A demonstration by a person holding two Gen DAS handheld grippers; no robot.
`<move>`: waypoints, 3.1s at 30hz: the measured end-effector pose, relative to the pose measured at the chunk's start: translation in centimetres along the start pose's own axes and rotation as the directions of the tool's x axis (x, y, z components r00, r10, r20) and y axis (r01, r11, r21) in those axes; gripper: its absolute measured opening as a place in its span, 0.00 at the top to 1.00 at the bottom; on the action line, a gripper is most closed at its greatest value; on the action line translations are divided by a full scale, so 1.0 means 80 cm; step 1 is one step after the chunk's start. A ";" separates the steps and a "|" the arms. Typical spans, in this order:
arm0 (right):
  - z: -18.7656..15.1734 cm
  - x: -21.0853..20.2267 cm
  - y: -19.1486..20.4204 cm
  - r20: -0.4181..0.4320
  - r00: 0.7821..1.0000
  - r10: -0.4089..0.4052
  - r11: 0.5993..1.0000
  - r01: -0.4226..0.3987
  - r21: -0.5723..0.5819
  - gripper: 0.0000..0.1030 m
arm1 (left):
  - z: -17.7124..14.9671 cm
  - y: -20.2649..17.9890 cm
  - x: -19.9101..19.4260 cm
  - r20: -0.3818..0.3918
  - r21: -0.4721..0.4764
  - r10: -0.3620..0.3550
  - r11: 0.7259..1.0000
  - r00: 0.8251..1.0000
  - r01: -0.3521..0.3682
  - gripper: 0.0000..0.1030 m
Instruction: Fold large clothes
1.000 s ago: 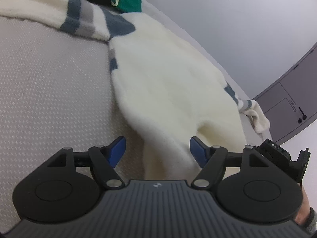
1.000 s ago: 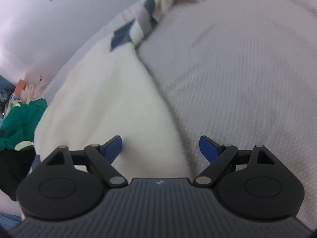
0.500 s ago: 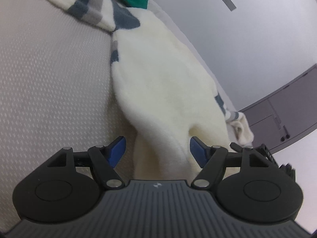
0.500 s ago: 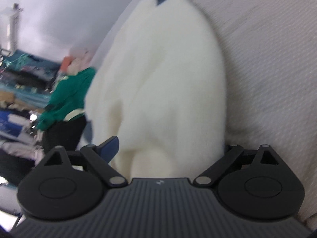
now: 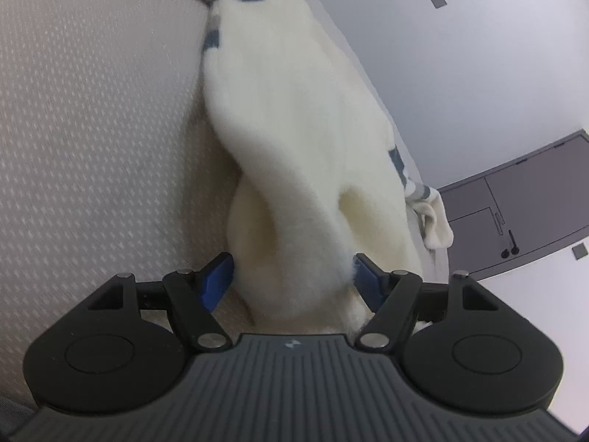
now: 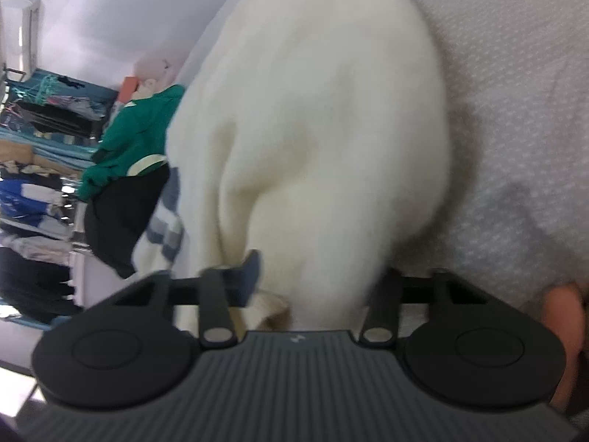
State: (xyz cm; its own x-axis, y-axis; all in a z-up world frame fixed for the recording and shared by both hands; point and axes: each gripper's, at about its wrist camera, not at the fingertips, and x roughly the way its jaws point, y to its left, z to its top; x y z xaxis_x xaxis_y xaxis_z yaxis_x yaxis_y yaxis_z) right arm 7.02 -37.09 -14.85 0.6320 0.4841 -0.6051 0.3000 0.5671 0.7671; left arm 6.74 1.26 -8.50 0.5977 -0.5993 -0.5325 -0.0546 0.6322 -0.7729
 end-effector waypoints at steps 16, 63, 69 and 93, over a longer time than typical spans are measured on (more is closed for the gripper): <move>0.002 -0.070 0.056 0.130 0.986 -0.103 0.971 0.128 -0.204 0.89 | 0.008 0.021 -0.011 -0.041 -0.172 -0.044 0.984 0.998 0.037 0.81; -0.052 -0.145 0.164 0.335 0.941 -0.036 0.671 0.271 -0.690 0.34 | 0.001 -0.198 -0.099 0.276 0.540 0.138 0.796 0.951 -0.272 0.42; -0.062 -0.120 0.168 0.380 0.924 0.027 0.645 0.275 -0.713 0.34 | -0.007 -0.204 -0.076 0.326 0.567 0.122 0.768 0.937 -0.298 0.42; -0.076 -0.082 0.123 0.489 0.872 0.018 0.644 0.364 -0.673 0.34 | -0.008 -0.141 -0.016 0.365 0.543 0.177 0.757 0.914 -0.364 0.42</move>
State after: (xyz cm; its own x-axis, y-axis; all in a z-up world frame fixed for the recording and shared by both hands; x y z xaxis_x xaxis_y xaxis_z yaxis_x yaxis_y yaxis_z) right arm 1.46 -30.66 -4.63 0.9059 0.1067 -0.4098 -0.0575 0.9898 0.1307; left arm 6.08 -5.41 0.71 0.8286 -0.2563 -0.4978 0.1758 0.9632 -0.2033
